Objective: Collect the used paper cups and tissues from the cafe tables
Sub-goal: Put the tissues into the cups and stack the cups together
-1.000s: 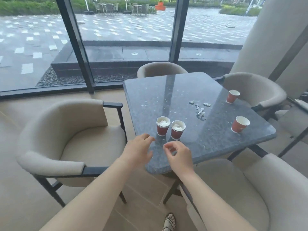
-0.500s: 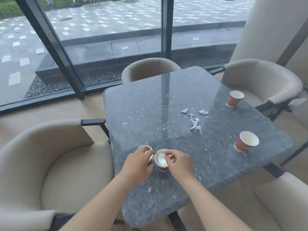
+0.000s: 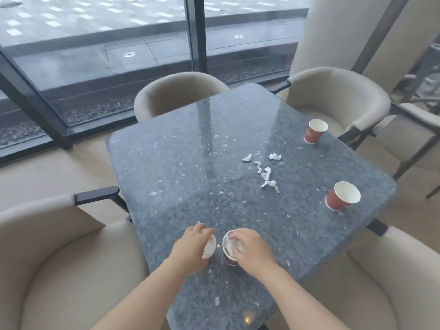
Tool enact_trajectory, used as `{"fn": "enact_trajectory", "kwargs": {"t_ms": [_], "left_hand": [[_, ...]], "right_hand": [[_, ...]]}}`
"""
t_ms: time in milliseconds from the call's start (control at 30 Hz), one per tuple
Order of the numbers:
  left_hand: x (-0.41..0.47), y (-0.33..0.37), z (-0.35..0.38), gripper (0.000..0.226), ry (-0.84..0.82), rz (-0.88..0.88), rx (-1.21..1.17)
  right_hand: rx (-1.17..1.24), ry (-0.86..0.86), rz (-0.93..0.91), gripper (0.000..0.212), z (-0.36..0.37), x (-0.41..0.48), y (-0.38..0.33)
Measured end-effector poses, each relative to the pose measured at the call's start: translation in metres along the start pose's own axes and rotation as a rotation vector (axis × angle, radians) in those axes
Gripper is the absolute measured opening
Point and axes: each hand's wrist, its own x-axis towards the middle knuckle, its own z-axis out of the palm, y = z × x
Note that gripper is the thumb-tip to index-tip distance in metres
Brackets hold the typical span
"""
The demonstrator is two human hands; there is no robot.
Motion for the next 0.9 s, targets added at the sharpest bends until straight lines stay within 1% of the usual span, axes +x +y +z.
{"fn": "enact_trajectory", "kwargs": {"t_ms": [133, 333, 500, 667, 800, 900], "left_hand": [[0.021, -0.004, -0.009, 0.074, 0.064, 0.051, -0.048], [0.056, -0.002, -0.028, 0.072, 0.09, 0.122, -0.044], [0.081, 0.008, -0.039, 0.073, 0.102, 0.14, -0.056], [0.104, 0.021, -0.05, 0.073, 0.134, 0.158, -0.03], [0.117, 0.027, -0.054, 0.072, 0.14, 0.147, -0.027], [0.123, 0.029, -0.055, 0.072, 0.133, 0.132, -0.042]], "right_hand": [[0.004, 0.034, 0.014, 0.021, 0.006, 0.014, -0.008], [-0.017, 0.13, -0.034, 0.02, 0.001, 0.038, -0.013], [-0.016, 0.195, -0.028, 0.017, -0.012, 0.056, -0.003], [-0.044, 0.223, -0.017, 0.014, -0.028, 0.073, 0.011], [0.004, 0.194, 0.027, 0.015, -0.038, 0.085, 0.022], [0.04, 0.234, 0.059, 0.014, -0.045, 0.092, 0.029]]}}
